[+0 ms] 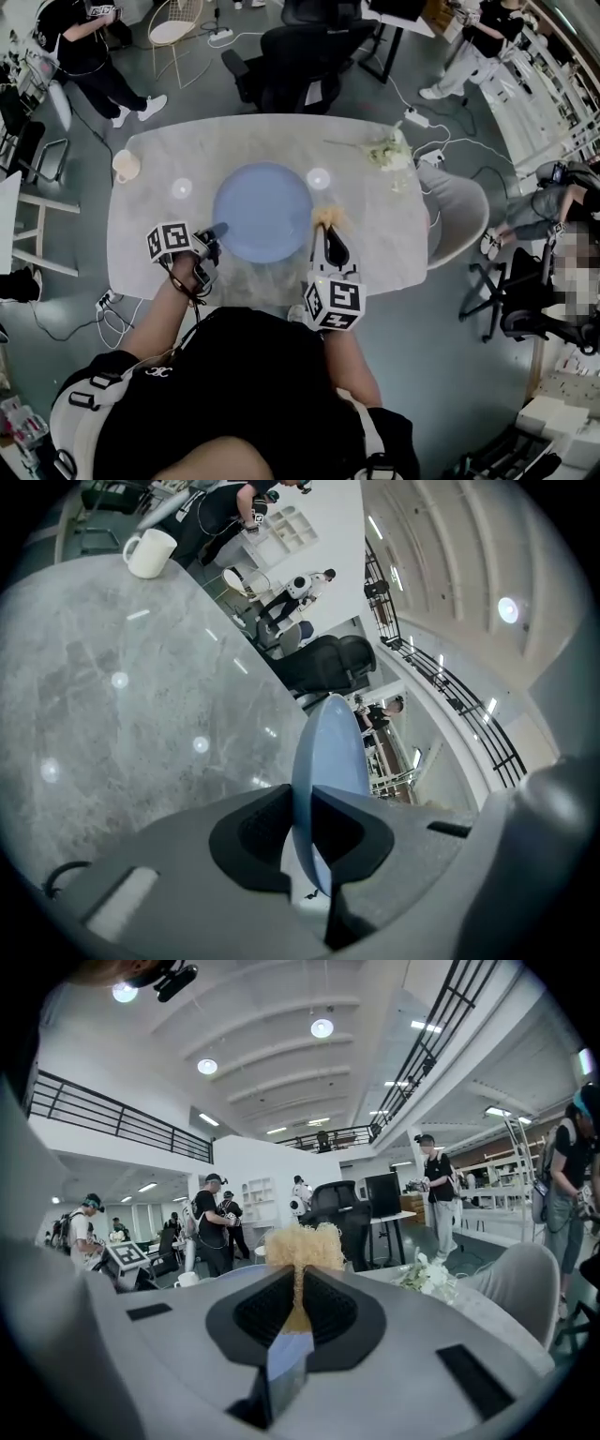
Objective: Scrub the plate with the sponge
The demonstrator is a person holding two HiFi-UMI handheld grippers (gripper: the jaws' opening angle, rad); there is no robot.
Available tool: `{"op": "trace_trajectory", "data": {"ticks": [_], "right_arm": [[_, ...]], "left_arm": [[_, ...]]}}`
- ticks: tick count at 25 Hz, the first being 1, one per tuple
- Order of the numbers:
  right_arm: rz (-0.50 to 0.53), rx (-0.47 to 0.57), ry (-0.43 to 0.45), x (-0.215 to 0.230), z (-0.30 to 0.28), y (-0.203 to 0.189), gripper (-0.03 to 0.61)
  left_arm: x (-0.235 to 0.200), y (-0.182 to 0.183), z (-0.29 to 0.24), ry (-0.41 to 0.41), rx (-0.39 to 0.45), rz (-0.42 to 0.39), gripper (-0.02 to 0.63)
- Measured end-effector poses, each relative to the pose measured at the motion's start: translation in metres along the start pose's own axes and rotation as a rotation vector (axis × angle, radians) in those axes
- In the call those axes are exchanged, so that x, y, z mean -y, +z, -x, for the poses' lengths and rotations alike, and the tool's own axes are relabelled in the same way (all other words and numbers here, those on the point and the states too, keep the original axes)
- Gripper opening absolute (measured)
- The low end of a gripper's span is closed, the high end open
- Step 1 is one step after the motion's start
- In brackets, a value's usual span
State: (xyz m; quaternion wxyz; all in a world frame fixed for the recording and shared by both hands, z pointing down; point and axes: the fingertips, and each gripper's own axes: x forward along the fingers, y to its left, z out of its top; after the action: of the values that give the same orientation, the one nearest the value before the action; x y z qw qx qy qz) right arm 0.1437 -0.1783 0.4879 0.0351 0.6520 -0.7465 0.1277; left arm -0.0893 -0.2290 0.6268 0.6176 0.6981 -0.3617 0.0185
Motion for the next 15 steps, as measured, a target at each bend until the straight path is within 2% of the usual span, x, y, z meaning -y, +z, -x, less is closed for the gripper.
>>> {"op": "trace_trajectory", "data": {"ticks": [3, 7, 10, 13, 15], "right_arm": [[0.057, -0.007, 0.092, -0.025, -0.013, 0.005, 0.032], [0.097, -0.093, 0.314, -0.078, -0.029, 0.002, 0.032], [0.288, -0.195, 0.461, -0.119, -0.041, -0.012, 0.032], [0.498, -0.262, 0.513, -0.14, -0.057, -0.029, 0.032], [0.57, -0.278, 0.54, -0.149, -0.065, -0.034, 0.031]], "left_arm": [[0.01, 0.002, 0.009, 0.001, 0.012, -0.019, 0.041], [0.019, -0.004, 0.014, 0.006, 0.013, -0.043, 0.041], [0.023, -0.008, 0.015, 0.015, 0.006, -0.063, 0.041], [0.027, -0.012, 0.015, 0.012, -0.003, -0.075, 0.041], [0.03, -0.017, 0.015, 0.007, -0.007, -0.082, 0.041]]}}
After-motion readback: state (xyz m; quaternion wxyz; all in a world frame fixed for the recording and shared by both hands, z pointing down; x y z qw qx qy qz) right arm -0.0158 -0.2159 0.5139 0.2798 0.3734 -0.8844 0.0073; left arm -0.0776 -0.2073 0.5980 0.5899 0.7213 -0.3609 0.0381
